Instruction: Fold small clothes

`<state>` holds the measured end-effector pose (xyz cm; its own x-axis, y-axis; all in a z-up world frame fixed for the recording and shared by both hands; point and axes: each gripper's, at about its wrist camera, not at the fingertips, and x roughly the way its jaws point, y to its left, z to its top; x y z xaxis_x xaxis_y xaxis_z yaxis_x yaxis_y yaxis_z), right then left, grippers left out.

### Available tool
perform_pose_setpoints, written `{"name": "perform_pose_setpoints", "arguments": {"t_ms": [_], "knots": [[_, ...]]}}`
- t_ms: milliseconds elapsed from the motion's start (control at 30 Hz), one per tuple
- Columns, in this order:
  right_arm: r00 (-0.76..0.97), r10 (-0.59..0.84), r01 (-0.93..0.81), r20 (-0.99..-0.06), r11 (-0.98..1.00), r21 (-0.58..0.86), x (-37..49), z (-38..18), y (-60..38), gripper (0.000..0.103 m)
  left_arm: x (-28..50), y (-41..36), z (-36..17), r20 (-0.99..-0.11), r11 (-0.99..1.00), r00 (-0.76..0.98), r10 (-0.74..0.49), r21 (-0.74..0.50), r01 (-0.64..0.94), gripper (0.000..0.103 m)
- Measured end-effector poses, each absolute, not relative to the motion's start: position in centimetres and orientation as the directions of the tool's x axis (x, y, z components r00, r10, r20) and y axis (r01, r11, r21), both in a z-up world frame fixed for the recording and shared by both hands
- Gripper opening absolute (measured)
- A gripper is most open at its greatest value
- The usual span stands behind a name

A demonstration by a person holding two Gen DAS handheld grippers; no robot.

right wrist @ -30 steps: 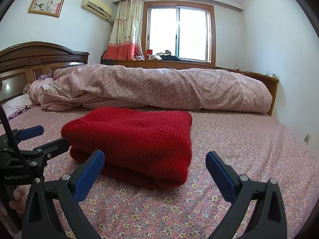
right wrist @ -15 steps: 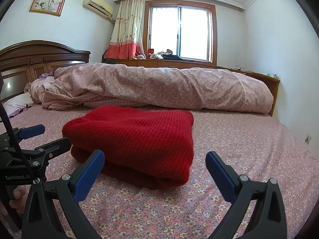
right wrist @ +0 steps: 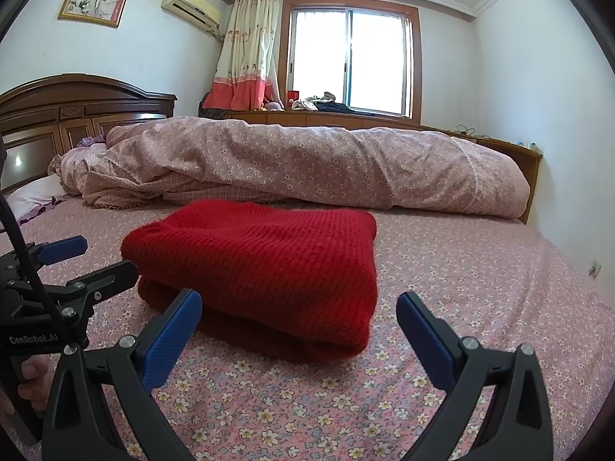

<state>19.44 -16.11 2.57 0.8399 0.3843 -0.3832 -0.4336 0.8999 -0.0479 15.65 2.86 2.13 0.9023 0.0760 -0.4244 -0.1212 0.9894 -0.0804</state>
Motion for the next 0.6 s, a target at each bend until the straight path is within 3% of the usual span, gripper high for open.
{"name": "perform_pose_setpoints", "arguments": {"t_ms": [600], "knots": [[0.828,0.389,-0.446,-0.404,0.893,-0.053,19.87,2.43,-15.97,0.103,15.71,3.10,2.10,-0.437,0.990,0.896,0.077,-0.076,-0.122,0.098]]}}
